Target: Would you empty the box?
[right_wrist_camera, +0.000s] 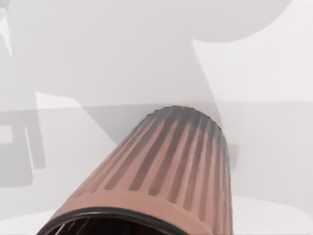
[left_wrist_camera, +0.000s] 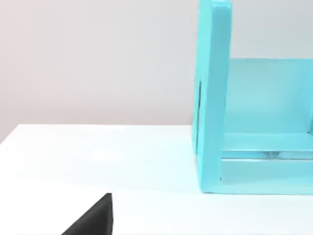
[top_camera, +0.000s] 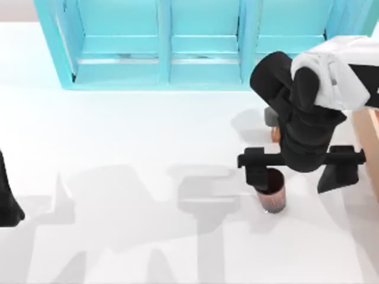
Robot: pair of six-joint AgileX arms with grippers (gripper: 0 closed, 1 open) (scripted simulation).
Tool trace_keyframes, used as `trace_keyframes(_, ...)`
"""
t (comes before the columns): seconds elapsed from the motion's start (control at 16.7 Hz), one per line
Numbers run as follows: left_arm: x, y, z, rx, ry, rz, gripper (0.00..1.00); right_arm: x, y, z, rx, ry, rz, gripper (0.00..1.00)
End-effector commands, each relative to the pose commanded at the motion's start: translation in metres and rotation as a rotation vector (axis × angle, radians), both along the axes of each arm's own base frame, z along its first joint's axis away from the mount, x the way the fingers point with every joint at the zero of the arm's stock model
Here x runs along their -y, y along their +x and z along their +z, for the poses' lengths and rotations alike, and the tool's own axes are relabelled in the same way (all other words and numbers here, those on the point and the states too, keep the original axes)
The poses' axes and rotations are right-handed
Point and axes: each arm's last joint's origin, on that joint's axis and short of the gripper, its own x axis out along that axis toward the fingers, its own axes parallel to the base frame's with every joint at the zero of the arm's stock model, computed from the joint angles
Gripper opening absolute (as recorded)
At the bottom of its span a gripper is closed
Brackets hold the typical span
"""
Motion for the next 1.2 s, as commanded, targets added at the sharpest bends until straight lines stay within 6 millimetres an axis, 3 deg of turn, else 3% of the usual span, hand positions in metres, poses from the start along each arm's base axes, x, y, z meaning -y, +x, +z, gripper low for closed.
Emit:
trace_keyframes(0.48, 0.000, 0.000, 0.000, 0.000, 0.000, 0.000, 1.00, 0.000, 0.001, 0.004, 0.002, 0.000, -0.003, 1.00)
trace_keyframes(1.02, 0.000, 0.000, 0.000, 0.000, 0.000, 0.000, 1.00, -0.001, 0.002, 0.091, -0.002, -0.001, -0.002, 1.00)
trace_keyframes(1.2, 0.000, 0.000, 0.000, 0.000, 0.000, 0.000, 1.00, 0.001, 0.000, 0.100, 0.000, 0.000, -0.002, 1.00)
